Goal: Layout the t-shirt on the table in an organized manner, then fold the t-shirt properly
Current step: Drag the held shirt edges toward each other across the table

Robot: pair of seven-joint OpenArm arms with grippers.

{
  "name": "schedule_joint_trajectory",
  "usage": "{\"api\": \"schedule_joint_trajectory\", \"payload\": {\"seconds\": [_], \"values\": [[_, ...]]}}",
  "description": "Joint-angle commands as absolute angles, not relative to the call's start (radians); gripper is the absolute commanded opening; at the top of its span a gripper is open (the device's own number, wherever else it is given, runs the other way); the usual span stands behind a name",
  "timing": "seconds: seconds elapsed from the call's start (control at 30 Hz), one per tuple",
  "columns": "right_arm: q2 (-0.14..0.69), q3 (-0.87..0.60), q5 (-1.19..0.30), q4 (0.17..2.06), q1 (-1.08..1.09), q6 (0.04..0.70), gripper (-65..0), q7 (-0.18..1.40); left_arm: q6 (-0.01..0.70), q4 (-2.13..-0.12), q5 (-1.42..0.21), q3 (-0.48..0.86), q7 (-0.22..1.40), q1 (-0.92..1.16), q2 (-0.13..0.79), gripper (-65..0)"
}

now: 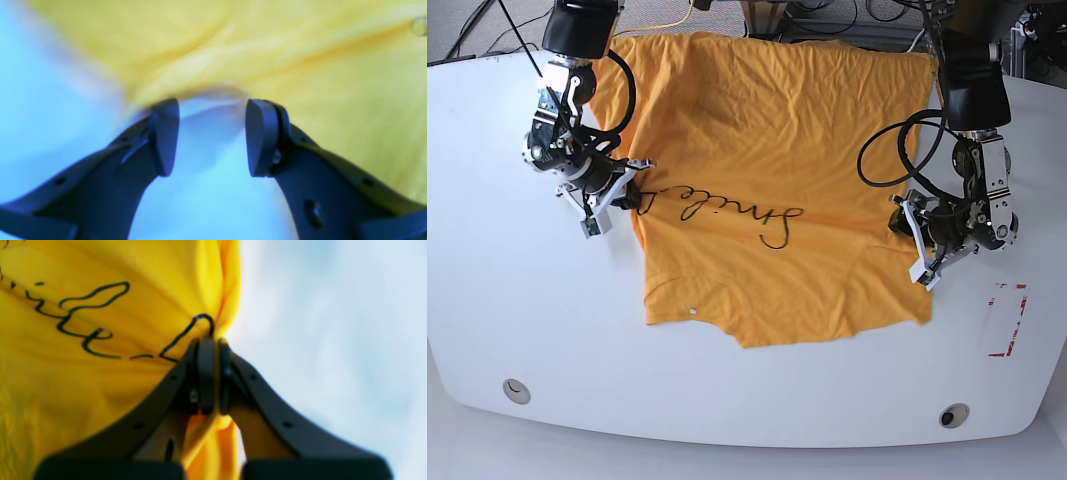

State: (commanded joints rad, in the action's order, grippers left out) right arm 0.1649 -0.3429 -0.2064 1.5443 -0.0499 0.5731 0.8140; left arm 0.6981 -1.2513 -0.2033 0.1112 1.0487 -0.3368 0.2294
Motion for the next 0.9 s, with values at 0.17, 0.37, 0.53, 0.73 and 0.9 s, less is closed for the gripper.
{"api": "schedule_joint_trajectory", "payload": {"seconds": [0.17, 0.37, 0.53, 0.73, 0.9], "values": [[0.165, -0.343, -0.2, 1.59, -0.051, 0.568, -44.1, 0.814, 0.698, -1.274, -0.216, 0.085, 1.053, -0.355, 0.239, -35.0], [0.165, -0.341, -0.205, 1.652, -0.048, 0.568, -11.3, 0.814, 0.698, -1.348, -0.305, 0.088, 1.129, -0.357, 0.239, -35.0], [0.163, -0.335, -0.208, 1.748, -0.041, 0.575, 0.0, 0.816, 0.698, -1.454, -0.447, 0.113, 1.237, -0.305, 0.24, -35.0], [0.157, -0.263, -0.206, 1.814, -0.025, 0.576, 0.0, 0.835, 0.698, -1.615, -0.627, 0.157, 1.331, -0.176, 0.24, -35.0], [0.159, -0.236, -0.197, 1.761, 0.05, 0.57, 0.0, 0.846, 0.698, -1.71, -0.75, 0.157, 1.345, -0.048, 0.237, -35.0]]}}
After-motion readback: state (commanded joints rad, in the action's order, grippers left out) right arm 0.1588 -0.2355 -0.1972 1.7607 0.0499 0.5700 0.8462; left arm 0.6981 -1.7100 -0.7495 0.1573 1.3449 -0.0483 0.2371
